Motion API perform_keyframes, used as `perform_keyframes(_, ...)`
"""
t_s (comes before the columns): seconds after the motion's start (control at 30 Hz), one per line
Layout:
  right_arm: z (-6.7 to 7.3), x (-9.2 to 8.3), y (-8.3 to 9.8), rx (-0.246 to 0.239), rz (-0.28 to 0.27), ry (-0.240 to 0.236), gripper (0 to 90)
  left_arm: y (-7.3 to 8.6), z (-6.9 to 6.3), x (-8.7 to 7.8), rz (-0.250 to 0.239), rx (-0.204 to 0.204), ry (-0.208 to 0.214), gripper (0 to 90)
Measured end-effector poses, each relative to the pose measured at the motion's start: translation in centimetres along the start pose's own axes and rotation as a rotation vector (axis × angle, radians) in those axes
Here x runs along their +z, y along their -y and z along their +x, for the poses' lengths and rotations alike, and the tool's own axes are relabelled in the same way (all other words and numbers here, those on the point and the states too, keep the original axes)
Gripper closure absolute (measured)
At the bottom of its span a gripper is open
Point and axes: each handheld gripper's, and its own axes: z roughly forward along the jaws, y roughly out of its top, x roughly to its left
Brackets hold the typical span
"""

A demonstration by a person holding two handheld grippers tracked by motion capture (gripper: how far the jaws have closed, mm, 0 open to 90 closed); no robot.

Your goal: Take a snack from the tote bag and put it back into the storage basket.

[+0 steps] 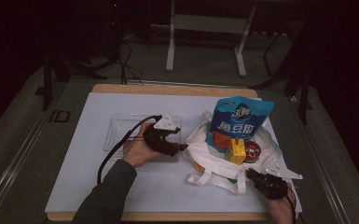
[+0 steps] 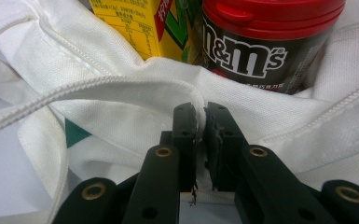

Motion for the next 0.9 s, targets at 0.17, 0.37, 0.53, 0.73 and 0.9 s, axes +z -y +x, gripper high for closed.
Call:
perform_keyframes(0.17, 0.0, 0.0, 0.0, 0.0, 0.0, 0.001, 82.4, -0.3, -0.3, 0.3, -0.012, -0.011, 0.002, 28.9)
perform_keyframes(0.37, 0.0, 0.0, 0.0, 0.002, -0.001, -0.001, 82.3, -0.5, -0.7, 0.6, -0.034, -0.014, 0.0, 32.3)
perform_keyframes(0.53, 0.0, 0.0, 0.0, 0.003, -0.001, 0.003, 82.2, -0.9, -1.0, 0.8, -0.064, -0.018, 0.005, 32.4)
perform_keyframes(0.73, 0.1, 0.0, 0.0, 0.007, -0.003, 0.002, 81.4, -1.9, -2.1, 1.4, -0.067, 0.01, 0.025, 32.9)
perform_keyframes(0.9, 0.1, 0.0, 0.0, 0.006, -0.002, 0.003, 81.3, -3.1, -3.0, 2.4, -0.034, 0.054, -0.012, 32.9)
